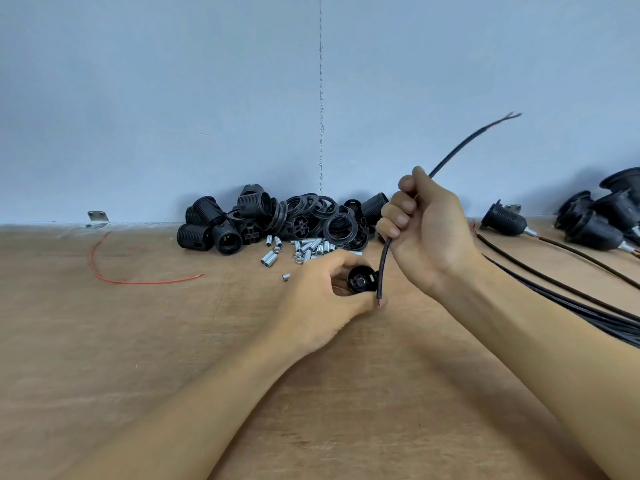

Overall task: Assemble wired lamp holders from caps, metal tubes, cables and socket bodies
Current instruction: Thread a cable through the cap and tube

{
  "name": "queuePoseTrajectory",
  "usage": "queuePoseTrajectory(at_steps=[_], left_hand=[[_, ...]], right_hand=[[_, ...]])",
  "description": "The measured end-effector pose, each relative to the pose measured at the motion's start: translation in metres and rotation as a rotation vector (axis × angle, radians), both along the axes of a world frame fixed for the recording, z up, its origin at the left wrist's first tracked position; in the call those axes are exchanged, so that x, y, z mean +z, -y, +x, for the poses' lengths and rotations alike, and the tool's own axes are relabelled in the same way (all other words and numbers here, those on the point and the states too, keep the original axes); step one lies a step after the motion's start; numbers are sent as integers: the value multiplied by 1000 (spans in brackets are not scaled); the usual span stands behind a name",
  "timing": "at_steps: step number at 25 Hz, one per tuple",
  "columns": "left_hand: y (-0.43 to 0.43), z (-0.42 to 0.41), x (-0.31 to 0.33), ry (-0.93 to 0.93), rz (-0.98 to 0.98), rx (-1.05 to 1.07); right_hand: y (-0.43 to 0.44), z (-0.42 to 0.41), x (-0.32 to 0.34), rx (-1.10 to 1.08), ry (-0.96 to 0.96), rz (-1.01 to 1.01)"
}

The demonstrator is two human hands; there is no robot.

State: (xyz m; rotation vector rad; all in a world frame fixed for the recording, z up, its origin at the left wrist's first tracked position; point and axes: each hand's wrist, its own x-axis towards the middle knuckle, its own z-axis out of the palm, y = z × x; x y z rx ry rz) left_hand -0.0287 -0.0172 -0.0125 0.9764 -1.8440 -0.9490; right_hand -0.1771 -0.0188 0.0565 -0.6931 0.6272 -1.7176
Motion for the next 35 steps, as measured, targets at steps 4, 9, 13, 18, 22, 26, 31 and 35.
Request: queuePoseTrajectory(at_steps=[4, 9, 13, 18, 22, 26, 31, 35], left_hand=[[-5, -2, 2, -29, 29, -24], [-8, -2, 4, 1, 47, -47], [-10, -1, 6, 42, 74, -71], [-11, -1, 7, 72, 60, -62], [-14, -1, 9, 87, 74, -69], [-15, -1, 9, 89, 81, -68], [-16, -2, 10, 103, 75, -35], [-14, -2, 10, 97, 75, 0]], right_hand=[[-4, -1, 6, 32, 94, -18], [-4, -2, 10, -56, 112, -40], [-4, -3, 10, -75, 94, -50], [-5, 2, 7, -65, 77, -50], [-7, 3, 8, -55, 40, -79], [-9, 4, 8, -33, -4, -108], [-10, 5, 8, -20, -23, -123], [-11, 7, 11, -9, -6, -135]])
